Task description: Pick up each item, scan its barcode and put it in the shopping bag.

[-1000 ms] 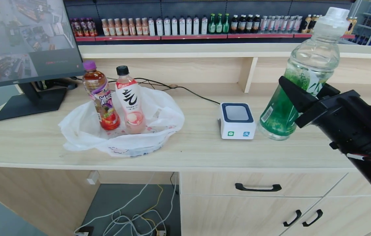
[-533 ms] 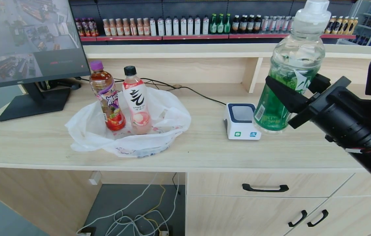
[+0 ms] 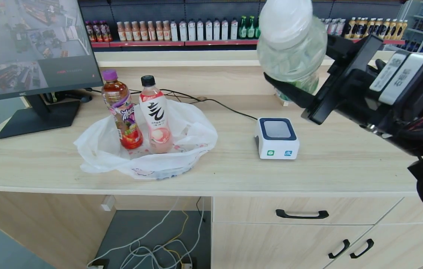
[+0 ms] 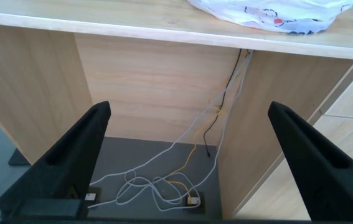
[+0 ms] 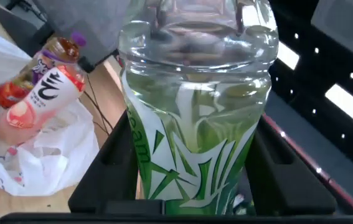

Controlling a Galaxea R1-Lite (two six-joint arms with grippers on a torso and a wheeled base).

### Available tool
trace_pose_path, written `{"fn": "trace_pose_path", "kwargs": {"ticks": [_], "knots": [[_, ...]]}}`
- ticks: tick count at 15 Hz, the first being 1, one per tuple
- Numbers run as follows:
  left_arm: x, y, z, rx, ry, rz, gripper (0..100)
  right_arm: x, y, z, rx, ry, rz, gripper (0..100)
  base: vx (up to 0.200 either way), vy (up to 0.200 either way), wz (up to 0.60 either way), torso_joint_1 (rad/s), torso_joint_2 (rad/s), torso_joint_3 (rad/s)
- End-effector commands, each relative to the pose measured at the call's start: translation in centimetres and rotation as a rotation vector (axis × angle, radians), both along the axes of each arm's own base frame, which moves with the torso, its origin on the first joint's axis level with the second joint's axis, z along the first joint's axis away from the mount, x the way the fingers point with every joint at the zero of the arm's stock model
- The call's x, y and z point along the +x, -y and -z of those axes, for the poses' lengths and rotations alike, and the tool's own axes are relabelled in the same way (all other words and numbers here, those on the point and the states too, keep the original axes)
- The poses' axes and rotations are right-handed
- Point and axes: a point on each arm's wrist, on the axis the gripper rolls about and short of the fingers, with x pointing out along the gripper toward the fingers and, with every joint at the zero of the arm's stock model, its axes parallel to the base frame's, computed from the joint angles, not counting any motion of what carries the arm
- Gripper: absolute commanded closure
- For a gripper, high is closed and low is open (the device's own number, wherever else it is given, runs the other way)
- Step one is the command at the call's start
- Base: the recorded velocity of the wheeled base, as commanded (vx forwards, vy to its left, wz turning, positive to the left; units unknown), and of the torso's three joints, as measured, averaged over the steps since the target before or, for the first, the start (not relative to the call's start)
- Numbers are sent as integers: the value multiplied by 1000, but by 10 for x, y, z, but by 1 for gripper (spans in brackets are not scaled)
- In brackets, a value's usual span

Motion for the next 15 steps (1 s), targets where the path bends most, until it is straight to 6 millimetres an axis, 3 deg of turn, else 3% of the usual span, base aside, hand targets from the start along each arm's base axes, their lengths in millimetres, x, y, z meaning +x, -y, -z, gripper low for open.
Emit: {"fn": "trace_pose_path", "kwargs": {"ticks": [1, 7, 15], "knots": [[0, 0, 0, -1, 0, 0, 0, 21, -17, 15, -73, 39, -48, 100, 0, 0, 0, 0, 0, 0], [0, 0, 0, -1, 0, 0, 0, 47, -9, 49, -259, 192, -122, 100, 0, 0, 0, 0, 0, 0], [0, 0, 0, -1, 0, 0, 0, 78, 18, 94, -379, 229, -36, 100, 0, 0, 0, 0, 0, 0]]}}
